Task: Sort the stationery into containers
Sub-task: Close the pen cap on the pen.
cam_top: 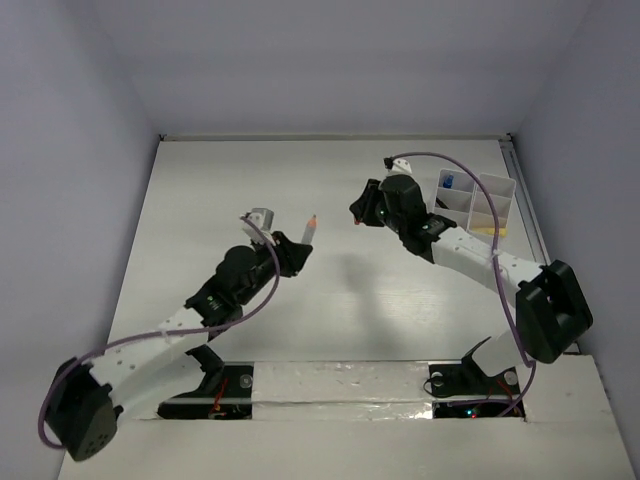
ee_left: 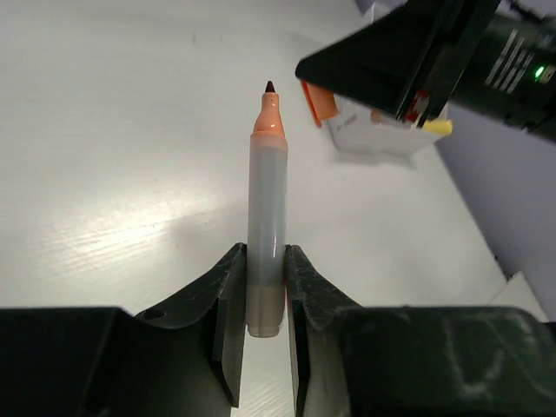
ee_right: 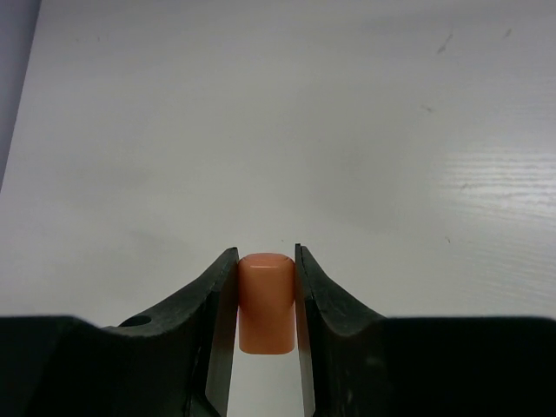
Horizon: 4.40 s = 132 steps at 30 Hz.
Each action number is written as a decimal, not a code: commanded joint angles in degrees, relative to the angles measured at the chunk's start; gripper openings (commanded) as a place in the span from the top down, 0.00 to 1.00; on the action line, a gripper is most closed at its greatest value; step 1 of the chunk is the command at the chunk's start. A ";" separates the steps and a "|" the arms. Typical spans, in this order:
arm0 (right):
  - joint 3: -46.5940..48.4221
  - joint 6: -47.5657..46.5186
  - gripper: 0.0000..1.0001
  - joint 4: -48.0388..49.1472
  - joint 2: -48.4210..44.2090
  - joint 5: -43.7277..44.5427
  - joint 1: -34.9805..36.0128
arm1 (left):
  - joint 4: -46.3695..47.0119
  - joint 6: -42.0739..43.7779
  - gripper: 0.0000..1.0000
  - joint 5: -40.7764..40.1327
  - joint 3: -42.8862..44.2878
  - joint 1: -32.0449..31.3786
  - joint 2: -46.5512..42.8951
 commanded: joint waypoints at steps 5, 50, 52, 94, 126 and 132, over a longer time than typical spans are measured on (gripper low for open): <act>-1.72 6.88 1.00 7.13 2.14 -9.58 -3.45 | 20.47 4.03 1.00 -10.18 -1.53 -6.84 11.96; 4.70 13.30 1.00 17.07 4.88 -16.00 -3.45 | 22.68 7.21 1.00 -11.95 5.95 -10.26 23.30; 4.53 13.21 1.00 17.07 4.62 -16.00 -3.45 | 22.51 7.30 1.00 -12.30 6.03 -10.26 23.39; 1.27 12.50 1.00 19.09 2.77 -14.77 -2.92 | 23.12 6.59 1.00 -12.83 6.91 -9.74 23.12; -8.13 21.72 1.00 30.43 -3.38 -6.23 3.50 | 29.89 9.66 1.00 -18.10 9.37 -9.74 24.71; -8.48 25.68 1.00 31.83 -2.77 -11.59 3.50 | 31.03 11.69 1.00 -19.77 9.11 -9.74 24.18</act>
